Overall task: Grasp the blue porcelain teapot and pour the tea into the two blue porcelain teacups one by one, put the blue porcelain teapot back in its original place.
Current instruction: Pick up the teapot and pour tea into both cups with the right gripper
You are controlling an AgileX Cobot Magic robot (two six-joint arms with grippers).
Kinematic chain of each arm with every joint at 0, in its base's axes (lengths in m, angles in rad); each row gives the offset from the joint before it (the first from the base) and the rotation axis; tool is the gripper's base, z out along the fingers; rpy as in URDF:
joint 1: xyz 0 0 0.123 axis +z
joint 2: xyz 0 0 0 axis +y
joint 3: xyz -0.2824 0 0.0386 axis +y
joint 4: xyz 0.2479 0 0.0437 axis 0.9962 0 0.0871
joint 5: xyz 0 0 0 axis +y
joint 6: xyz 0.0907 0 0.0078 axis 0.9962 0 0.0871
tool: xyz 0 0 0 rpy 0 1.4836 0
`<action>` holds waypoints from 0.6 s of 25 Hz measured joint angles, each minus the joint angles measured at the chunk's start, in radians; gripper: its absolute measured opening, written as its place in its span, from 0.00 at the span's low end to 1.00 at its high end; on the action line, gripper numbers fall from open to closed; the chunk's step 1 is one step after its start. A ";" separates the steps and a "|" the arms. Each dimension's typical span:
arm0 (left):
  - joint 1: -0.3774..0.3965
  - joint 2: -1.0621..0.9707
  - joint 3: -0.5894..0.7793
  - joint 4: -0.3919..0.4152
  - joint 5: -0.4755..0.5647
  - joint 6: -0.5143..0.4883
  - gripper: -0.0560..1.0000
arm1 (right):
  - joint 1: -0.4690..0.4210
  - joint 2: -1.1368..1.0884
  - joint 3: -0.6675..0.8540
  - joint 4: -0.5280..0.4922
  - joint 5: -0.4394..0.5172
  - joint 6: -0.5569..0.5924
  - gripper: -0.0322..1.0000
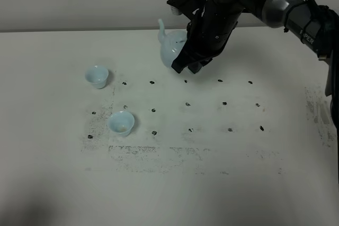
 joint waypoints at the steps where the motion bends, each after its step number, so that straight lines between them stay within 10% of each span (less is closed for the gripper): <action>1: 0.000 0.000 0.000 0.000 0.000 0.000 0.70 | 0.007 0.000 0.000 0.005 0.000 -0.005 0.09; 15: 0.000 0.000 0.000 0.000 0.000 0.000 0.70 | 0.023 0.000 0.000 0.121 -0.026 -0.002 0.09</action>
